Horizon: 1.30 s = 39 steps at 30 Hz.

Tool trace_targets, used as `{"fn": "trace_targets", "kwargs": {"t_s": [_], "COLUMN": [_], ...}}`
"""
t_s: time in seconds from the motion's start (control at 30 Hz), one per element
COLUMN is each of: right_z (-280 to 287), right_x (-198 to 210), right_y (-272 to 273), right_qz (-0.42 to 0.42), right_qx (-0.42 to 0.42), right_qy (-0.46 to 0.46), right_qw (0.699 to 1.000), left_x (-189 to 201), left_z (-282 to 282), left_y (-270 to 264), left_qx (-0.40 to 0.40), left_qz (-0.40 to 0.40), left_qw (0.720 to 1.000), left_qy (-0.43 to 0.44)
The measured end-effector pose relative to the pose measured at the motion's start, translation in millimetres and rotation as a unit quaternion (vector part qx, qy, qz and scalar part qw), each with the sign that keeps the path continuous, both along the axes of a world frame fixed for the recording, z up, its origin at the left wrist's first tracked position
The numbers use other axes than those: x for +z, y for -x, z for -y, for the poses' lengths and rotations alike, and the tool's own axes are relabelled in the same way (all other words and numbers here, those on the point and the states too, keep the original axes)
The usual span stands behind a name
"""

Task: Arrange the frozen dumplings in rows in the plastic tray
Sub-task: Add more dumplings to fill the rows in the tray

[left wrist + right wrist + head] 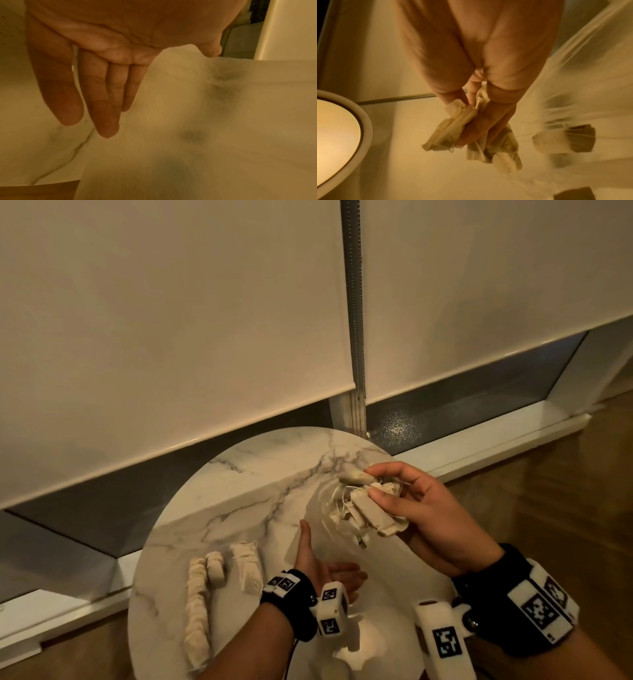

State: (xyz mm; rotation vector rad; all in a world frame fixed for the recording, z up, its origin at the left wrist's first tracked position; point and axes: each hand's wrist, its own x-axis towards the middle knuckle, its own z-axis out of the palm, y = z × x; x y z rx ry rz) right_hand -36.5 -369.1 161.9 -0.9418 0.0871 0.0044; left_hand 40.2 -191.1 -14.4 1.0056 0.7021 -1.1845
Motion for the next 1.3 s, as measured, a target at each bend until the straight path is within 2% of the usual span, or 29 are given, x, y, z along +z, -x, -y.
{"fn": "trace_targets", "kwargs": {"t_s": [0.1,0.27,0.37,0.5,0.63,0.73,1.0,1.17,1.3], "right_z": [4.0,6.1,6.6,8.8,9.5,10.1,3.5,-18.4,-49.7], "right_x": [4.3,2.9,2.9,4.2,2.9,-0.2,-19.5,-33.9,-50.2], "right_y": [1.3,0.7,-0.7,-2.1,-2.6,-3.6,-11.2,-16.6,-24.9], "right_qz": [0.004,-0.007,-0.01,-0.01,-0.013,-0.017,-0.04,-0.067,-0.098], "right_qx": [0.005,-0.002,-0.003,-0.005,-0.004,-0.001,-0.004,0.032,0.083], "right_qy": [-0.031,-0.046,-0.047,-0.041,-0.042,-0.04,-0.027,-0.042,-0.064], "right_qw": [1.0,0.999,0.999,0.999,0.999,0.999,0.999,0.996,0.99], "left_x": [-9.4,-7.1,6.6,18.1,1.0,38.4,15.2,16.2,32.0], "left_z": [-2.2,1.0,1.7,5.4,-1.9,-1.9,-29.3,-46.2,-66.9], "left_y": [-4.6,-6.8,-18.2,-57.2,-109.0,-97.3,-43.4,-0.2,27.4], "left_qx": [0.0,-0.066,-0.066,-0.023,-0.033,-0.015,0.024,0.099,0.188], "left_qz": [0.006,0.098,0.176,0.286,0.322,0.309,0.24,0.148,0.076], "left_qw": [1.0,0.99,0.98,0.954,0.936,0.939,0.953,0.982,0.979], "left_qy": [-0.012,-0.078,-0.063,-0.087,-0.141,-0.149,-0.182,-0.059,0.033]}}
